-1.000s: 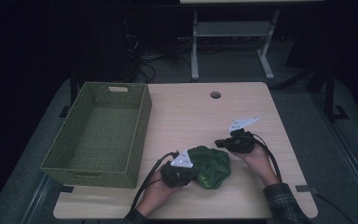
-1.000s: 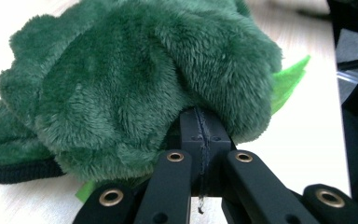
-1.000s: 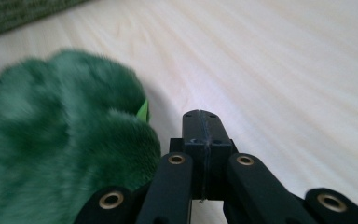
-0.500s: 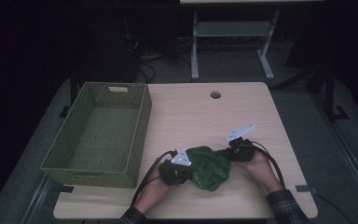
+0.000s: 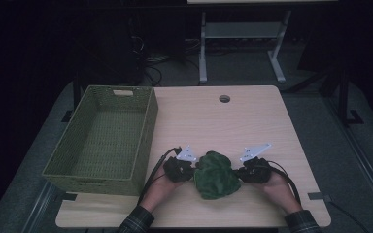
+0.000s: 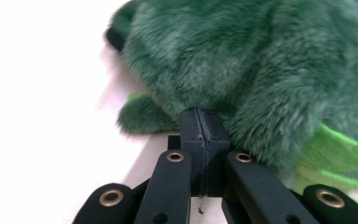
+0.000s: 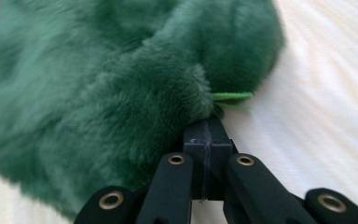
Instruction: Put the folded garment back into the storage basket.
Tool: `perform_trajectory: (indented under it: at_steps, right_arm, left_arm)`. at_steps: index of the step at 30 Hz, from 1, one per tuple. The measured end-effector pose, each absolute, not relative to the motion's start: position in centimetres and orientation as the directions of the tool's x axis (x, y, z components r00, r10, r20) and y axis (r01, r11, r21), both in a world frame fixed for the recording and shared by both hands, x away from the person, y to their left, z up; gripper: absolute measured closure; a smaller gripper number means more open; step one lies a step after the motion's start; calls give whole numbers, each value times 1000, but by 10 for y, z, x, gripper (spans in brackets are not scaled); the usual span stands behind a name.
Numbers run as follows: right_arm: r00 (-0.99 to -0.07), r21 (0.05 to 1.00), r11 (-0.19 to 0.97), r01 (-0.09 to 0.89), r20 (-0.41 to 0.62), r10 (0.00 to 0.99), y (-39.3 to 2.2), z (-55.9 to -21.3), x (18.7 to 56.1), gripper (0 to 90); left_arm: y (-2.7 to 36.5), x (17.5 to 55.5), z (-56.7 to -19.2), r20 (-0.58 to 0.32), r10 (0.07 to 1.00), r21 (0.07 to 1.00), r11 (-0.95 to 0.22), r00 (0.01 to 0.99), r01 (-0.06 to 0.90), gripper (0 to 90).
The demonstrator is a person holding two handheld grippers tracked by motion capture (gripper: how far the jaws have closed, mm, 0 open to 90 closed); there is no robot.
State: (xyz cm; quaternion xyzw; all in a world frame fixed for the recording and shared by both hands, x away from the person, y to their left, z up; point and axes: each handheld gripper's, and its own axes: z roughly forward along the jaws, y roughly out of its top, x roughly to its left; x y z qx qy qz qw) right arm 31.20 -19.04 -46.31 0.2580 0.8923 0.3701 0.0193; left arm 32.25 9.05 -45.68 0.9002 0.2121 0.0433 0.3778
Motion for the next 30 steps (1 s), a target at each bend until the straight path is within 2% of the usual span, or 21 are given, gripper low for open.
perform_trajectory:
  at_steps: [7, 8, 9, 11, 17, 22, 24, 27, 30]
  right_arm:
    - [-872, 668, 602, 439, 156, 463, -182, -464, 306, 898]
    - [-868, 671, 596, 441, 150, 473, -184, -464, 306, 867]
    - [-854, 680, 580, 449, 135, 503, -187, -463, 305, 783]
    - [-833, 689, 562, 458, 113, 541, -194, -464, 303, 756]
    - [-738, 698, 486, 526, 92, 668, -222, -468, 299, 484]
    - [-684, 695, 468, 545, 45, 728, -236, -474, 301, 315]
    - [-669, 704, 458, 543, 34, 742, -238, -477, 305, 219]
    - [-652, 712, 440, 548, 34, 757, -240, -480, 307, 144]
    - [-653, 725, 431, 537, 34, 757, -240, -482, 308, 135]
  left_arm:
    - [100, 325, -453, -72, 435, 704, -615, 897, 355, 894]
    - [102, 325, -451, -72, 443, 711, -606, 894, 357, 890]
    - [103, 325, -449, -76, 448, 720, -594, 891, 360, 876]
    - [108, 325, -443, -74, 451, 728, -586, 890, 357, 857]
    - [118, 324, -420, -71, 450, 764, -549, 890, 339, 789]
    - [120, 326, -408, -105, 422, 761, -549, 900, 346, 690]
    - [119, 327, -404, -111, 405, 757, -558, 908, 342, 642]
    - [116, 328, -400, -108, 390, 732, -591, 914, 339, 562]
    - [114, 330, -395, -101, 367, 714, -621, 925, 324, 479]
